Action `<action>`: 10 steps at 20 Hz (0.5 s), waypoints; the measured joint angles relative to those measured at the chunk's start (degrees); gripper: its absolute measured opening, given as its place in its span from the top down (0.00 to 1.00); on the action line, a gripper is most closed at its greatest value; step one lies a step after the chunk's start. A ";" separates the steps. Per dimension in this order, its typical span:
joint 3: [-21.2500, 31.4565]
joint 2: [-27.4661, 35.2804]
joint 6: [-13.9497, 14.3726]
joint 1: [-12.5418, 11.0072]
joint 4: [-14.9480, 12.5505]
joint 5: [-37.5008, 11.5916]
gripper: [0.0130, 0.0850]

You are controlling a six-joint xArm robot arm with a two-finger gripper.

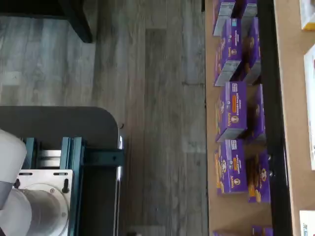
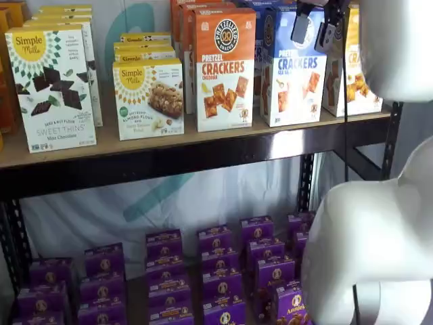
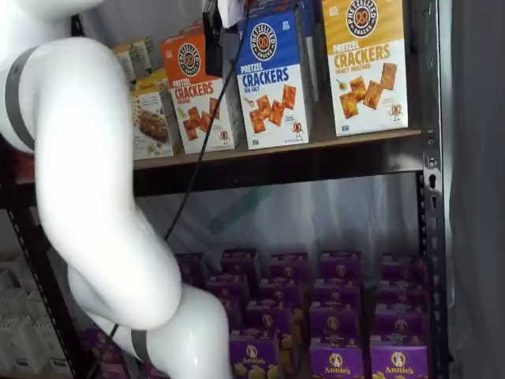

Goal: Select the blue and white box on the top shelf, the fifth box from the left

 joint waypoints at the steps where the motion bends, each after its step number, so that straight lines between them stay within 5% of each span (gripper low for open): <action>1: 0.88 -0.62 -0.24 -0.40 0.51 -1.11 0.00; 3: 3.51 -2.33 -1.70 -2.40 2.04 -4.59 0.00; 10: 3.17 -1.58 -4.31 -5.69 3.69 -4.94 0.00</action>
